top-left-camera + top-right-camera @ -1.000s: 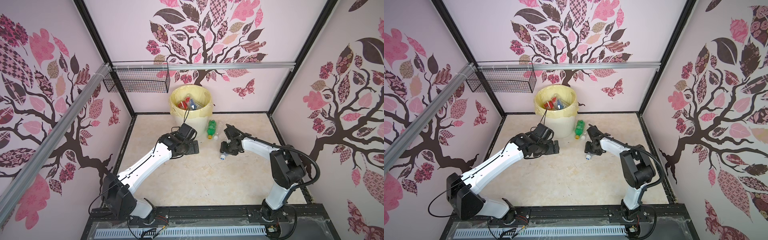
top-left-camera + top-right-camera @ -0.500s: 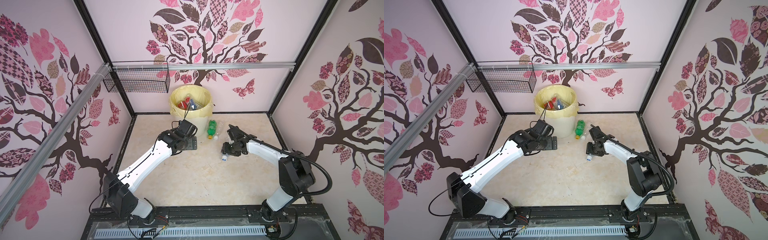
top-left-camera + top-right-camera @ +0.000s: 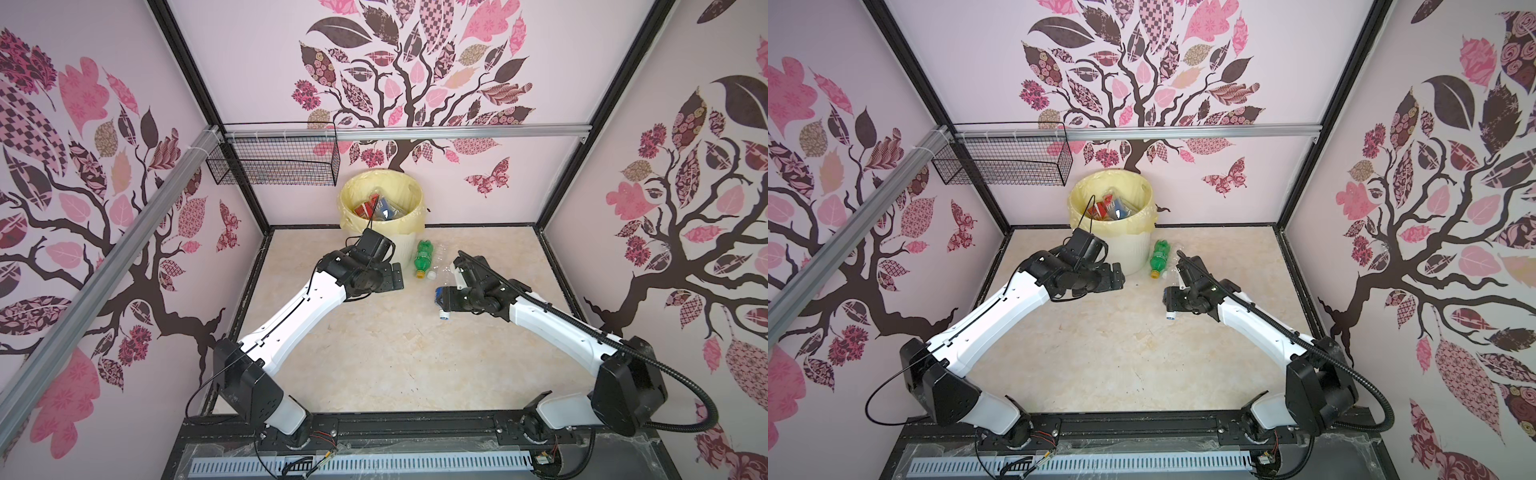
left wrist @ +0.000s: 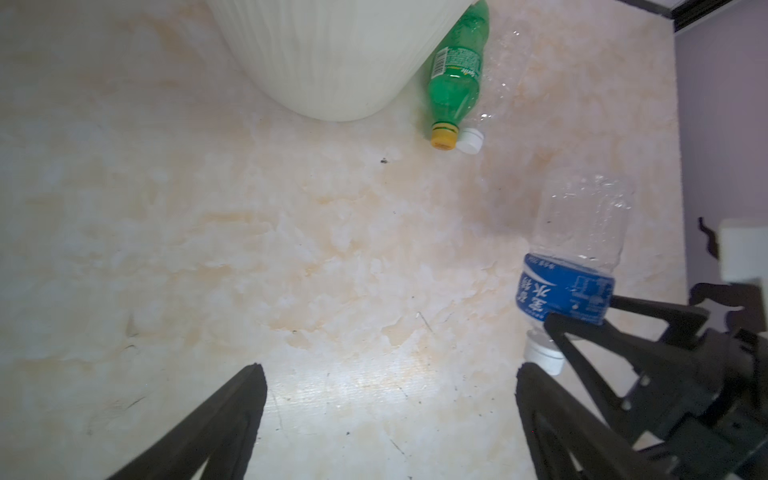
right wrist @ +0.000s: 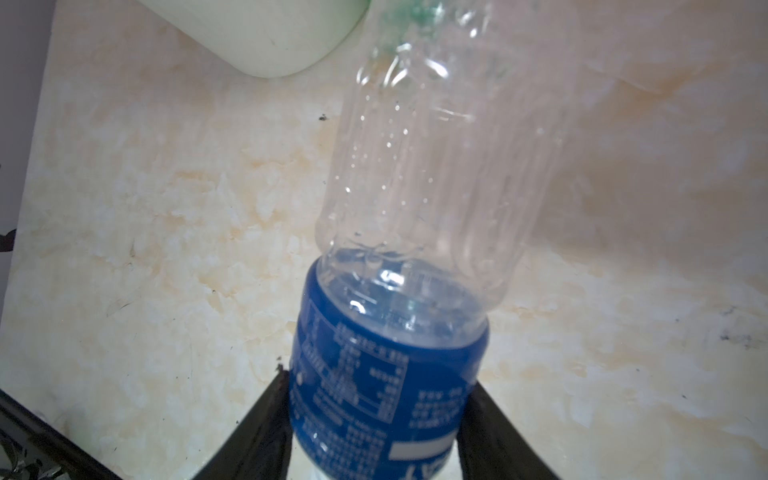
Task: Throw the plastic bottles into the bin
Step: 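Lift the blue-labelled bottle toward the left gripper and grasp its base with it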
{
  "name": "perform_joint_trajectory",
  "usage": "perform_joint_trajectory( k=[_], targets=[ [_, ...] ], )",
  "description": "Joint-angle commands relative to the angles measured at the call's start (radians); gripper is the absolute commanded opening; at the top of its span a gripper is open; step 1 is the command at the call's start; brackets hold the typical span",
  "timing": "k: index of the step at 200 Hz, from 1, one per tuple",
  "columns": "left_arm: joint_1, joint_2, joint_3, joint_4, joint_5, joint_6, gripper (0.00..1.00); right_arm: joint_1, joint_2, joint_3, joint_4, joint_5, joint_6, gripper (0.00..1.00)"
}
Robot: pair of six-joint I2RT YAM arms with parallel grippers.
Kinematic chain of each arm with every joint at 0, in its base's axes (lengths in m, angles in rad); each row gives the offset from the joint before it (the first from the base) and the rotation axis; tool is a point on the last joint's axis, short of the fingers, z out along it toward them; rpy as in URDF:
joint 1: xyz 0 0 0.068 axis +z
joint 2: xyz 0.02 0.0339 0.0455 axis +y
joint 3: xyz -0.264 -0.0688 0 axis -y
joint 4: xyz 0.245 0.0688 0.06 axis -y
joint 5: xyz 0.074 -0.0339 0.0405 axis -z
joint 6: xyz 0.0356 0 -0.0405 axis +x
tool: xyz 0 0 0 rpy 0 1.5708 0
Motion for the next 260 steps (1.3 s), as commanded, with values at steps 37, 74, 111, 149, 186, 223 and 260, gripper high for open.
perform_joint_trajectory(
  k=[37, 74, 111, 149, 186, 223, 260],
  targets=[
    [0.105, 0.018, 0.054, 0.102, 0.329, -0.234, 0.97, 0.029, -0.125, 0.056, 0.075, -0.084, -0.040, 0.53],
    [0.104, 0.038, 0.036, 0.232, 0.464, -0.282, 0.97, 0.048, -0.144, 0.075, 0.074, -0.125, -0.056, 0.52],
    [0.100, 0.043, 0.034, 0.279, 0.507, -0.291, 0.97, 0.058, -0.150, 0.088, 0.068, -0.169, -0.069, 0.52],
    [0.091, 0.036, 0.022, 0.301, 0.517, -0.287, 0.93, 0.082, -0.150, 0.115, 0.083, -0.211, -0.072, 0.52],
    [0.048, 0.058, 0.033, 0.320, 0.517, -0.293, 0.89, 0.106, -0.142, 0.142, 0.088, -0.232, -0.069, 0.52],
    [0.039, 0.049, 0.025, 0.326, 0.498, -0.304, 0.81, 0.112, -0.152, 0.159, 0.096, -0.239, -0.056, 0.52],
    [0.037, 0.037, 0.014, 0.349, 0.489, -0.315, 0.67, 0.114, -0.168, 0.152, 0.100, -0.252, -0.055, 0.53]
  ],
)
